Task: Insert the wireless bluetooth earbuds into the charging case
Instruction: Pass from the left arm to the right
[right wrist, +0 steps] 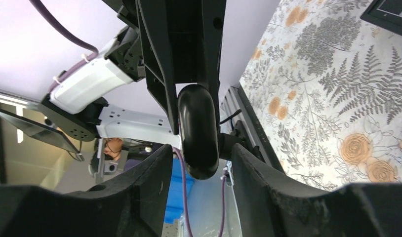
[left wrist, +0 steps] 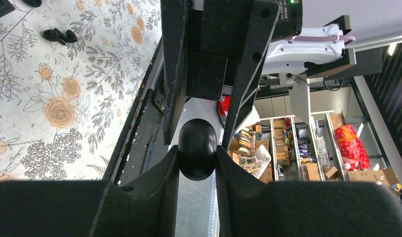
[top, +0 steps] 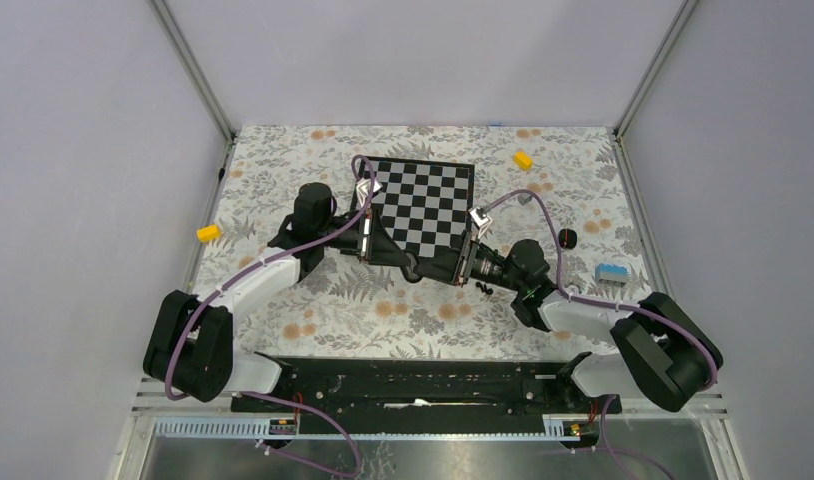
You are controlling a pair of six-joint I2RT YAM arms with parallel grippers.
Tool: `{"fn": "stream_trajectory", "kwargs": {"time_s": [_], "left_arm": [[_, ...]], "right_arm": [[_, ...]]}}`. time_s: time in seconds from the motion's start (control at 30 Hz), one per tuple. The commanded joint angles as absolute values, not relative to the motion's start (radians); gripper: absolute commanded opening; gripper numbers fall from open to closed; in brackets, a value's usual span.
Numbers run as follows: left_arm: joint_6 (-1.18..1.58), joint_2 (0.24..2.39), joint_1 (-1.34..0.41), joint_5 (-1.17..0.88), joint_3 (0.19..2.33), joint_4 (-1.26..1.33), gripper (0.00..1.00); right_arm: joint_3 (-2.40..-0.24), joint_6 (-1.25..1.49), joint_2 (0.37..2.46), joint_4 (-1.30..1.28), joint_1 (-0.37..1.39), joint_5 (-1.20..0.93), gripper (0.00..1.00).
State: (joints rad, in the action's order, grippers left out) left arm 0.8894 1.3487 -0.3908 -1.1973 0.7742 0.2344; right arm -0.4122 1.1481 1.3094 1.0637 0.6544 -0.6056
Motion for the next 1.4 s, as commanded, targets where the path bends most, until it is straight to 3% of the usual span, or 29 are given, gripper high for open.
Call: {"fn": "stream_trajectory", "kwargs": {"time_s": [0.0, 0.37, 0.53, 0.63, 0.73, 1.1, 1.37], "left_arm": [[0.885, 1.315, -0.386, -1.257, 0.770, 0.319, 0.00], [0.884, 1.312, -0.386, -1.265, 0.773, 0.332, 0.00], [0.884, 1.298, -0.387, -1.281, 0.776, 0.339, 0.00], [0.884, 1.295, -0.387, -1.283, 0.778, 0.338, 0.00], [0.884, 1.293, -0.386, -1.284, 0.776, 0.339, 0.00], [0.887, 1.291, -0.385, -1.275, 0.766, 0.338, 0.00], [0.889, 1.293, -0.388, -1.263, 0.764, 0.336, 0.00]], "right_arm": [[-0.404, 1.250, 1.351, 1.310, 0.637, -0.663, 0.52], [-0.394, 1.271, 1.382, 1.359, 0.635, -0.670, 0.33], [-0.355, 1.283, 1.391, 1.368, 0.622, -0.627, 0.36], [-0.347, 1.291, 1.400, 1.369, 0.614, -0.617, 0.48], [-0.351, 1.297, 1.409, 1.368, 0.611, -0.620, 0.54], [-0.386, 1.271, 1.397, 1.334, 0.612, -0.645, 0.56], [-0.484, 1.078, 1.273, 0.986, 0.612, -0.625, 0.54]]}}
